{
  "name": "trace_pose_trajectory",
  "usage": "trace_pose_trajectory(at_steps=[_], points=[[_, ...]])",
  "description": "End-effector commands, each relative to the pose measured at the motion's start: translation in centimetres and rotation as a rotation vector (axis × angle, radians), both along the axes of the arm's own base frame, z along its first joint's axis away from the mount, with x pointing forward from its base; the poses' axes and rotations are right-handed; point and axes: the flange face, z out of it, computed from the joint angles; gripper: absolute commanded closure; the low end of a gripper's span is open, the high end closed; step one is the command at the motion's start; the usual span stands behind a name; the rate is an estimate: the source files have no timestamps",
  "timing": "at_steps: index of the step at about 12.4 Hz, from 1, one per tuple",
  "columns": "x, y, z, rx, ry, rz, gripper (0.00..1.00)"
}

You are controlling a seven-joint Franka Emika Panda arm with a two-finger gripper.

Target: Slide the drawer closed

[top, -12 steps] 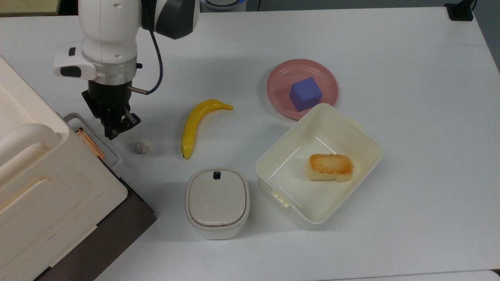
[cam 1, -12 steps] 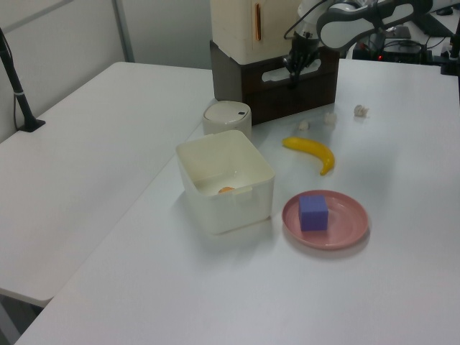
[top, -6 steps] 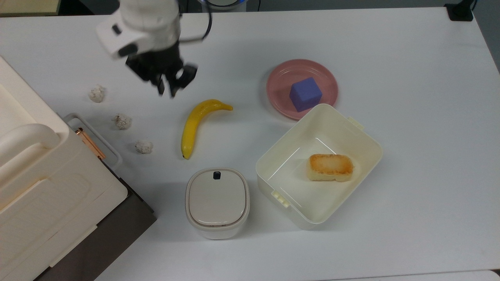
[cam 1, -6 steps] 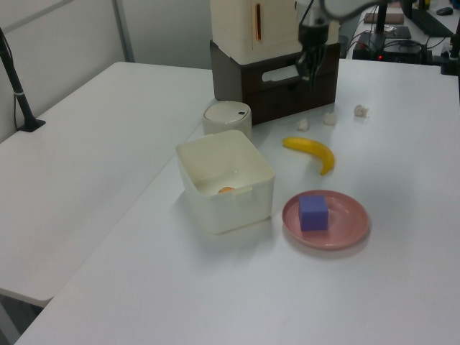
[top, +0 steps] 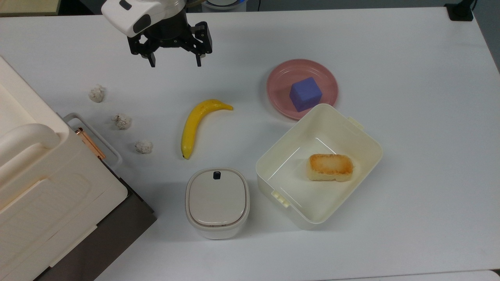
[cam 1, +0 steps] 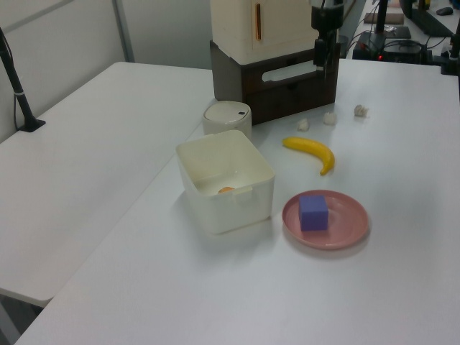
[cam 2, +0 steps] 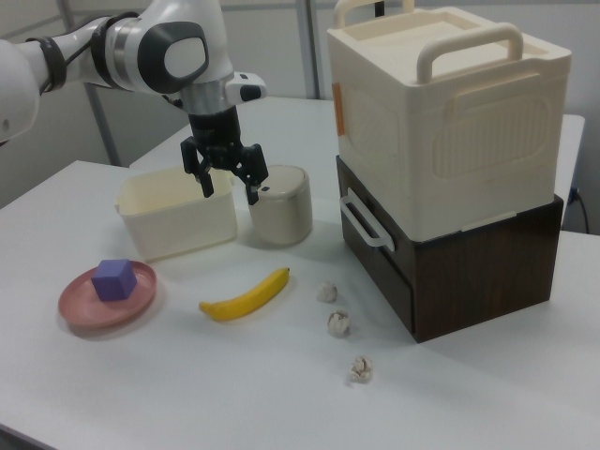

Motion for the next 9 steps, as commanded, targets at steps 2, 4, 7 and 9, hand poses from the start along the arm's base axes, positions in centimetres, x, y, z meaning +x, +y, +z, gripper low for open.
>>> trace_pose_trajectory(at_steps=[2,4,7,9], points=[[-1.0,0.8,0.9,0.014,-0.003,-0.032,0.0],[-1.2,0.9,1.0,0.01,-0.005,-0.082,0.0],[-2.5,1.1,1.0,0.009,-0.023,-0.095,0.0],[-3.0,1.3,0.9,0.008,-0.03,-0.097,0.0]])
